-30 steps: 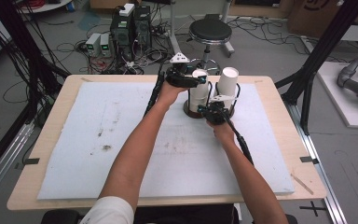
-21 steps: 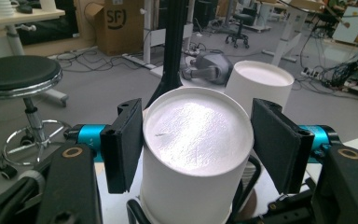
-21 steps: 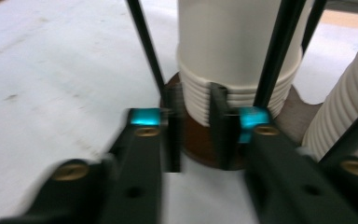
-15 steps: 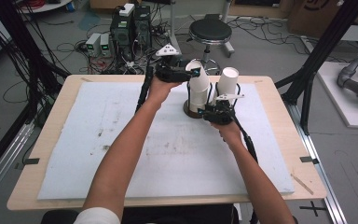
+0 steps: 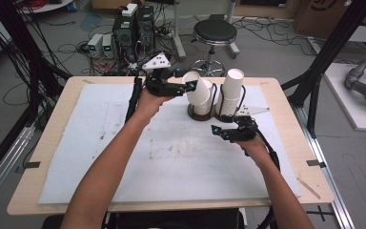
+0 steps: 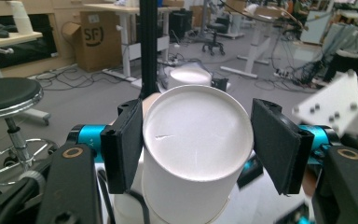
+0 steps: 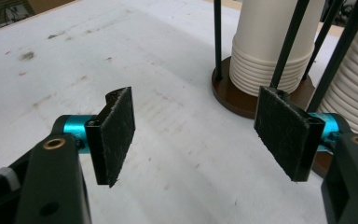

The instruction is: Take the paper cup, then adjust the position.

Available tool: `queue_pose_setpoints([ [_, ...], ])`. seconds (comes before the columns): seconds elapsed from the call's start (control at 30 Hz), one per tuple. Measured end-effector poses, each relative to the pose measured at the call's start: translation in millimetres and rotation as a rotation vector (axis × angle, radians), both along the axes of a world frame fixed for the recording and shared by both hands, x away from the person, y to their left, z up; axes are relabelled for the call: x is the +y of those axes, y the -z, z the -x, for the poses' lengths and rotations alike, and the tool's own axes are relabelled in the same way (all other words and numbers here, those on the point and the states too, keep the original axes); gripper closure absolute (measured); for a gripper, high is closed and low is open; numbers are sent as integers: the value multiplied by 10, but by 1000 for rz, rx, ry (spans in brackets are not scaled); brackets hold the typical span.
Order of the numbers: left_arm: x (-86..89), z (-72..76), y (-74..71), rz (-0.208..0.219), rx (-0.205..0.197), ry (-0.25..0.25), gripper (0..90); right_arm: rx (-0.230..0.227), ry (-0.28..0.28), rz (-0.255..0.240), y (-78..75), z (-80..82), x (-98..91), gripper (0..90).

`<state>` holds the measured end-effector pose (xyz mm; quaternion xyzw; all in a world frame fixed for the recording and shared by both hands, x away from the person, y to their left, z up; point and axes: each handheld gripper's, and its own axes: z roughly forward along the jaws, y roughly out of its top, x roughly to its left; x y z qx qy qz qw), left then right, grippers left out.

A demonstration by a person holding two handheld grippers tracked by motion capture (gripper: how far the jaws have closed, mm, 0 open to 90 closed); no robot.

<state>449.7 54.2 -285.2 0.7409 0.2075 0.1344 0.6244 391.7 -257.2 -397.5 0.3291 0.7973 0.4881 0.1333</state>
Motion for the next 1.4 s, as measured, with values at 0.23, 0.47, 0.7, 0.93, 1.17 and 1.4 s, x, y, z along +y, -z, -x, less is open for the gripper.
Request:
queue_pose_setpoints([
  [0.23,200,254,189,6,-7,40,364,-87,-18,3,25,206,-124,219],
  [0.47,347,466,342,0,1,55,363,-108,-30,17,81,351,-176,207],
  [0.7,466,558,468,-1,21,59,363,-18,-28,-6,97,361,-179,207],
  [0.93,517,599,544,0,25,59,363,-47,-36,-15,61,408,-200,208],
  [1.17,523,675,562,-17,18,79,363,-66,-55,-34,44,439,-177,207],
  [1.4,544,766,604,-31,23,85,363,-90,-106,-57,25,448,-14,207],
])
